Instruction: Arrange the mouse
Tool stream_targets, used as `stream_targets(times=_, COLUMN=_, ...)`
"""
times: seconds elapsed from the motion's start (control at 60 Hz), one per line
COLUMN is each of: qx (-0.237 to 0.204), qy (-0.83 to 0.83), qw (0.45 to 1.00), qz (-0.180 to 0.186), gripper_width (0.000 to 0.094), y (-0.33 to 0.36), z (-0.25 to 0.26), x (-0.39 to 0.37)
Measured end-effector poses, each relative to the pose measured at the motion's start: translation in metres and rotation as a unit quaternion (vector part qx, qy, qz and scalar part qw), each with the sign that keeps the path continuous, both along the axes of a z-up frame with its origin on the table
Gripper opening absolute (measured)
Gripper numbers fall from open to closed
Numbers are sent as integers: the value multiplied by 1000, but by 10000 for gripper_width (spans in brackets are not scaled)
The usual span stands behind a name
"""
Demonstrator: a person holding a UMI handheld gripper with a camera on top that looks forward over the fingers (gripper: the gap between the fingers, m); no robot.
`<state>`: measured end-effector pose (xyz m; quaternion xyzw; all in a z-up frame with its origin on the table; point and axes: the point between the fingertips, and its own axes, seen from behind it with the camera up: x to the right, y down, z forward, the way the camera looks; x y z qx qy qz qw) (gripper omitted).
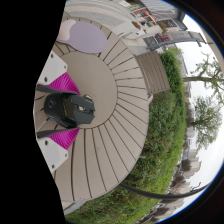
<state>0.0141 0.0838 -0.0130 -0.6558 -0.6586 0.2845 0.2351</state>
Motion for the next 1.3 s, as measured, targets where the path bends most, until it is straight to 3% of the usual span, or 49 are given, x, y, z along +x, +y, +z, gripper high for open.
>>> stream_targets(times=0.183, qx=13, qy=-8, qw=1000, qz=5, gripper_width=529, y=-2, z=11, x=4)
stream_targets(times=0.333, qx=1, qy=15, qw=1000, qz=22, gripper_width=528, y=-27, z=62, x=4)
stream_targets(times=0.567, qx=-29, qy=66, qw=993, qz=91, gripper_width=528, y=-151, z=144, x=-20)
stream_targets(times=0.733, qx=-53, qy=40, qw=991, qz=119, gripper_width=527, y=-260, z=113, x=-27)
stream_targets(times=0.883, qx=-23, qy=16, qw=994, qz=110, gripper_width=527, y=-305, z=57, x=-27)
stream_targets(times=1.033, qx=13, qy=-21, qw=996, qz=91, gripper_width=533, y=-307, z=3, x=-7)
stream_targets(times=1.167, qx=8, qy=-26, qw=998, qz=61, gripper_width=687, y=-304, z=2, x=-1)
stream_targets(times=1.217, qx=16, qy=-28, qw=999, qz=39, gripper_width=846, y=-296, z=12, x=0)
stream_targets(times=1.3, qx=20, qy=-25, qw=999, qz=14, gripper_width=851, y=-289, z=50, x=8)
